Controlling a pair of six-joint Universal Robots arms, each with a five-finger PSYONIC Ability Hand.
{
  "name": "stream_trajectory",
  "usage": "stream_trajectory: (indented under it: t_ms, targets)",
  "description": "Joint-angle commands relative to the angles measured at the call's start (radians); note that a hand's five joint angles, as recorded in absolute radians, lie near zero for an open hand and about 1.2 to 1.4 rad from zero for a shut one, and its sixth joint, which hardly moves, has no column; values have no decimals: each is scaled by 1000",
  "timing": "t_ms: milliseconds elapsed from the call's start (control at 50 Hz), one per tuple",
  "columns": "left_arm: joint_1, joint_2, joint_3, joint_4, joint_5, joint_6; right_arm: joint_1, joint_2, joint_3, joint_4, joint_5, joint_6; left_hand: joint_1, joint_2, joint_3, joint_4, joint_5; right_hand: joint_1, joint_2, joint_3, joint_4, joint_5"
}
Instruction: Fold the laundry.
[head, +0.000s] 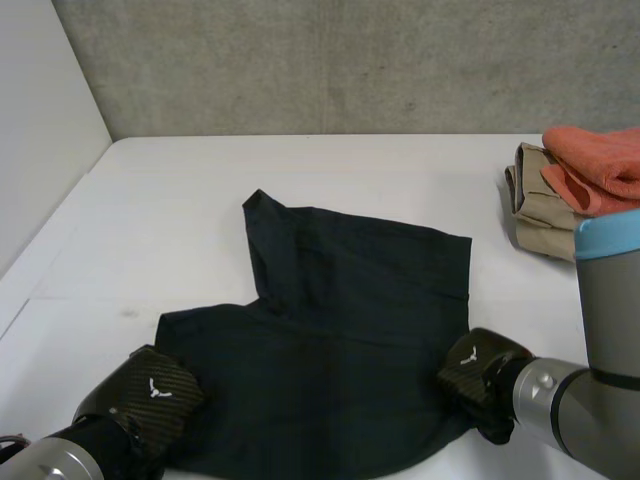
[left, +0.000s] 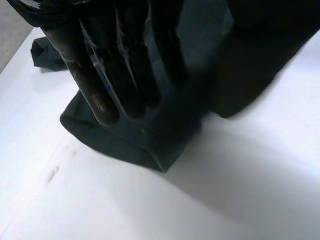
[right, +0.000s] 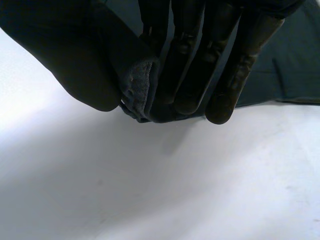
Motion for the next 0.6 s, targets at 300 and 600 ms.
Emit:
stream_trajectory:
  t_ms: [300,600]
  targets:
    - [61,-290,405,468,187,117,-2,13,86,-224,-8,-23,-421,-510,-531,-536,-501,399,223,213,205,233]
    - [117,-922,858,519,683,264,-29,31,126,-298,-8,-22,-122,-210,-232,-237,-201,399,223,213,205,233]
